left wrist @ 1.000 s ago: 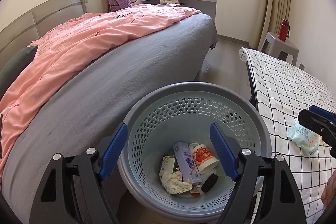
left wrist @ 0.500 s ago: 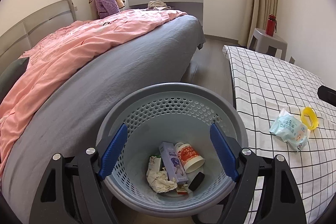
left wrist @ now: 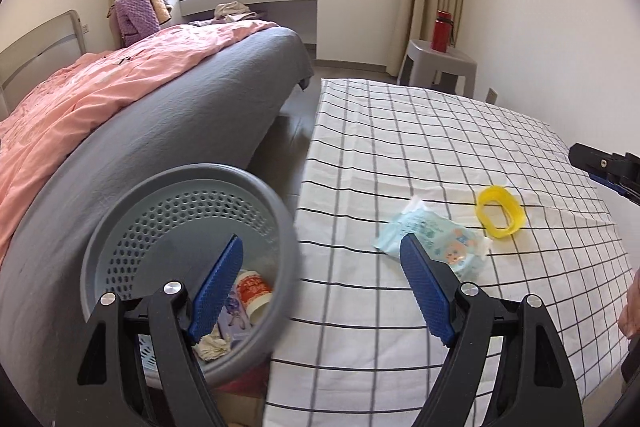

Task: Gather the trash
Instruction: 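Move the left gripper to the blue wipes packet and close on it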

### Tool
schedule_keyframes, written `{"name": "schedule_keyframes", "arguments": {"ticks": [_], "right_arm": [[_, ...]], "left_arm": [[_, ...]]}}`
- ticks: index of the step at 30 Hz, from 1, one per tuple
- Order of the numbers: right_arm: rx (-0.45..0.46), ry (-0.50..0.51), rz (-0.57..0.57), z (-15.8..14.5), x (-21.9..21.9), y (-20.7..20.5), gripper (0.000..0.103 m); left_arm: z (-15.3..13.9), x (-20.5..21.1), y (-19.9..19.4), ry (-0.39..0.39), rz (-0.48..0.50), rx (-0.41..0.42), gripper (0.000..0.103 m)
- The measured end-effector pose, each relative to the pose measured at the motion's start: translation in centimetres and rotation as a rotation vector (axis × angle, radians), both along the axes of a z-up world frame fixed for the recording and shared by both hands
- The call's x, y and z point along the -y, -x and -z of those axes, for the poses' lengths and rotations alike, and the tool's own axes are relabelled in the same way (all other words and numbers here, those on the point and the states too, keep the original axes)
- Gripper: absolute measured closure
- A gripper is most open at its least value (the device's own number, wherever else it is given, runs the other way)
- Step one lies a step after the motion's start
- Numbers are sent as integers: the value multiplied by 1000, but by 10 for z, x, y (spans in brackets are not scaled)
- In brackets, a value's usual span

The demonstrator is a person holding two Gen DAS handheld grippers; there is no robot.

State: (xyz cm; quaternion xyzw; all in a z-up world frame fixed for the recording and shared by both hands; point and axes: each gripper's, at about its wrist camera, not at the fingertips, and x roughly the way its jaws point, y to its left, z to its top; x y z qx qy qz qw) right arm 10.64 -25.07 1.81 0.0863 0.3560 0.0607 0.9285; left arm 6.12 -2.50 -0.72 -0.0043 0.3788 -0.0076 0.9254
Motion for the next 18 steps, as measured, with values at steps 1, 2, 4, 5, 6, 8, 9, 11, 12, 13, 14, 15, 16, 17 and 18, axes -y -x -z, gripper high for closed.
{"name": "schedule_keyframes", "arguments": {"ticks": [1, 2, 4, 5, 6, 8, 9, 11, 12, 13, 14, 15, 16, 17, 18], "right_arm": [[-6, -2, 14, 1, 7, 1, 32], [-13, -11, 25, 2, 13, 1, 32], [-17, -31, 39, 3, 22, 2, 32], [-15, -39, 43, 3, 25, 2, 32], [-14, -45, 45, 3, 27, 1, 32], [-8, -61, 44, 1, 29, 1, 32], [-5, -68, 41, 1, 30, 1, 32], [-2, -78, 30, 0, 28, 0, 32], [-1, -80, 24, 0, 27, 0, 32], [0, -83, 18, -1, 25, -1, 32], [-1, -87, 13, 0, 25, -3, 32], [-2, -90, 9, 0, 24, -4, 32], [-2, -94, 8, 0, 24, -5, 32], [-4, -99, 7, 0, 24, -5, 32], [-5, -104, 6, 1, 26, -6, 32]], "left_arm": [[2, 11, -1, 0, 17, -9, 26], [4, 19, -2, 2, 32, -16, 26], [10, 37, -3, 8, 55, -35, 26], [13, 45, -4, 11, 68, -43, 26], [17, 53, -5, 6, 77, -51, 26], [26, 66, -7, -10, 90, -66, 26], [32, 72, -8, -18, 96, -77, 26], [41, 80, -13, -29, 97, -96, 26], [45, 82, -16, -29, 94, -105, 26], [49, 84, -19, -27, 92, -114, 26], [51, 85, -22, -21, 90, -121, 26], [53, 87, -24, -17, 90, -126, 26], [56, 90, -26, -15, 92, -129, 26], [58, 94, -27, -16, 94, -129, 26], [60, 97, -29, -21, 98, -129, 26]]}}
